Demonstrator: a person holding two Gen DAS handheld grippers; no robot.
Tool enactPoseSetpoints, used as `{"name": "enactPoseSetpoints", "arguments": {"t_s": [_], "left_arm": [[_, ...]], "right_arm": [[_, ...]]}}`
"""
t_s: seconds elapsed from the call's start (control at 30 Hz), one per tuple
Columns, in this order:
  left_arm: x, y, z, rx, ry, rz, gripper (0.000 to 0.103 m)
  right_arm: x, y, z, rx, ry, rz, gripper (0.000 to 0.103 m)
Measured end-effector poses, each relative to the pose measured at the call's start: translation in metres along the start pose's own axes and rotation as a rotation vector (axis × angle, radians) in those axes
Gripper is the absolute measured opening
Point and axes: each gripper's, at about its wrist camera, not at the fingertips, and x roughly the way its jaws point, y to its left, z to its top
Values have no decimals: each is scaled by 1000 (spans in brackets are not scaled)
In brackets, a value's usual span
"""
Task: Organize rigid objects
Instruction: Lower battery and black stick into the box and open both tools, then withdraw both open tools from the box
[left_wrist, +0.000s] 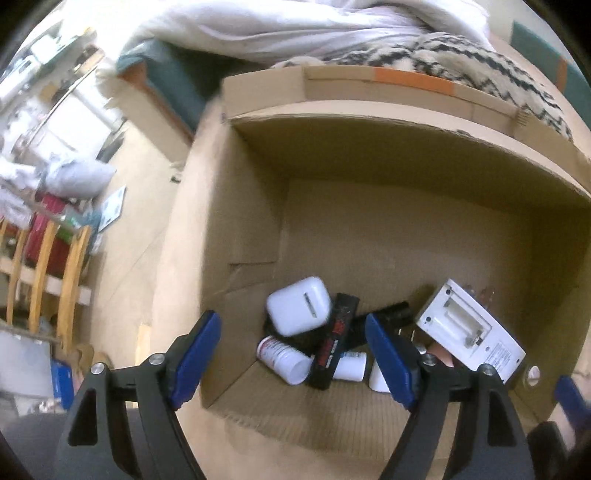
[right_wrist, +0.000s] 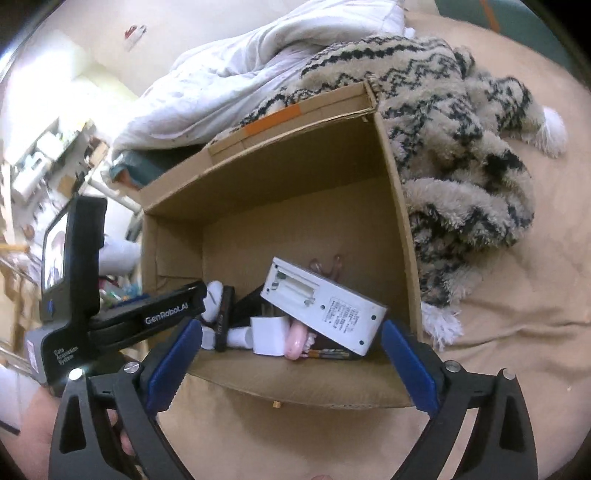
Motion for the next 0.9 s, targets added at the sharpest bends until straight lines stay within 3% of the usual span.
{"name": "enactPoseSetpoints", "arguments": {"t_s": [0.37,0.9], "left_arm": [[-17,4,-1,26,-25,120,79],[-31,7,-7,21,-60,58,79]], "right_arm": [[-11,11,-3,-53,-21,19,103],[-13,-1,-3,-10,-15,25,103]]}}
